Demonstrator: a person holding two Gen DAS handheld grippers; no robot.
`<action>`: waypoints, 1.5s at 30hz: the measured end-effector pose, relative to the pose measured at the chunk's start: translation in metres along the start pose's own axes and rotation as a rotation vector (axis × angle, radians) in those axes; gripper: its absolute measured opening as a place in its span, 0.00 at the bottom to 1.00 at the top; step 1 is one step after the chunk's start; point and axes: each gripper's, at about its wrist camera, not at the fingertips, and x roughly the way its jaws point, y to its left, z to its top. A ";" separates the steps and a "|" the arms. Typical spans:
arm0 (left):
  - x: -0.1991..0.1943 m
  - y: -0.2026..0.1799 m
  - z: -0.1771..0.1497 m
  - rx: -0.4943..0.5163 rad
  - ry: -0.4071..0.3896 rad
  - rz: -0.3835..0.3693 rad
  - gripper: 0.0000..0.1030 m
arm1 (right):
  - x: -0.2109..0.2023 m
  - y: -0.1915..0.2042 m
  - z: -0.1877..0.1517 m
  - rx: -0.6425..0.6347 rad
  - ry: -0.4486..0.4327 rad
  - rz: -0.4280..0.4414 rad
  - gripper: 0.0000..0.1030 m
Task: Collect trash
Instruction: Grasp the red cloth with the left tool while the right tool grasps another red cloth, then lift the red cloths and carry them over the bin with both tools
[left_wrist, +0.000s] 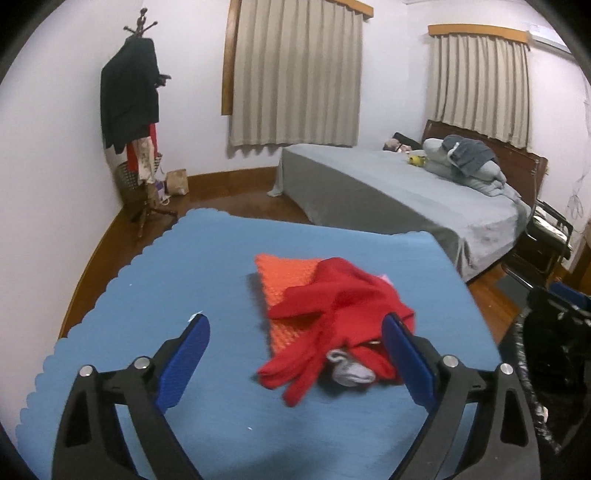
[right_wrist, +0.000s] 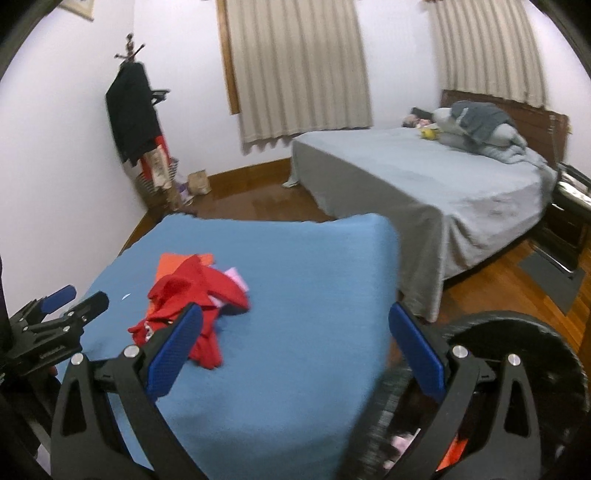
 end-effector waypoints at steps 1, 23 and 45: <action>0.005 0.003 0.000 0.001 0.005 0.002 0.88 | 0.007 0.003 0.000 -0.002 0.004 0.008 0.94; 0.094 -0.018 0.001 0.004 0.064 -0.226 0.07 | 0.070 0.005 -0.003 0.001 0.065 0.002 0.91; 0.038 0.073 0.023 -0.089 -0.054 -0.027 0.07 | 0.099 0.069 0.020 -0.047 0.056 0.112 0.77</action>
